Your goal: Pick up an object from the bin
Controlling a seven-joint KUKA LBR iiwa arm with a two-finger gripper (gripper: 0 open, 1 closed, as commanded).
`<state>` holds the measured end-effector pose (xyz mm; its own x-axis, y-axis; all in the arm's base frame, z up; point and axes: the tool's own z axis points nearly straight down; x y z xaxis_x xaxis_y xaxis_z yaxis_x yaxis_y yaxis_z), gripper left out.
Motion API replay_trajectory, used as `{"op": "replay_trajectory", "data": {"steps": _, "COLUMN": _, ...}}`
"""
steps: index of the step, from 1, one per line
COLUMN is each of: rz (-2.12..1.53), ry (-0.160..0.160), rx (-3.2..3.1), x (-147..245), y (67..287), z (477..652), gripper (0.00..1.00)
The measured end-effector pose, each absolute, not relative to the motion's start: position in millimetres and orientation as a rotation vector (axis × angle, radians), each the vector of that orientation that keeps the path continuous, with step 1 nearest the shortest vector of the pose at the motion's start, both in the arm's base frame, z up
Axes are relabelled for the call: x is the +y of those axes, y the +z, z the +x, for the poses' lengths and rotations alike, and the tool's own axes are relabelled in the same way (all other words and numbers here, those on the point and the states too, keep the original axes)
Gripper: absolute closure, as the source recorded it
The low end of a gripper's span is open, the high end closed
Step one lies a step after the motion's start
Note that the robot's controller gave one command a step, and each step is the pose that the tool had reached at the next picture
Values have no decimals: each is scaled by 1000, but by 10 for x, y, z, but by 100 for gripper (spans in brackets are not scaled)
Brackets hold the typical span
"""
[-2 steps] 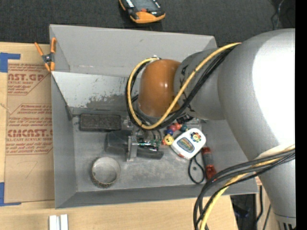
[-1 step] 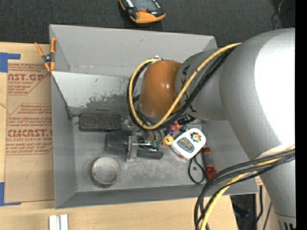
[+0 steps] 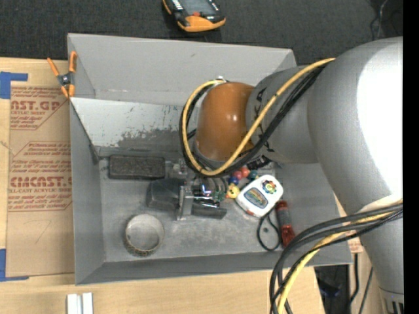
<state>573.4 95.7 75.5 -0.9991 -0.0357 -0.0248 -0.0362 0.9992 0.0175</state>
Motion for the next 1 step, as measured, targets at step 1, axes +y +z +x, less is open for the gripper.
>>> {"op": "replay_trajectory", "data": {"steps": 1, "rz": -35, "ry": 26, "rx": 3119, "x": 924, "y": 761, "z": 5718, "gripper": 0}}
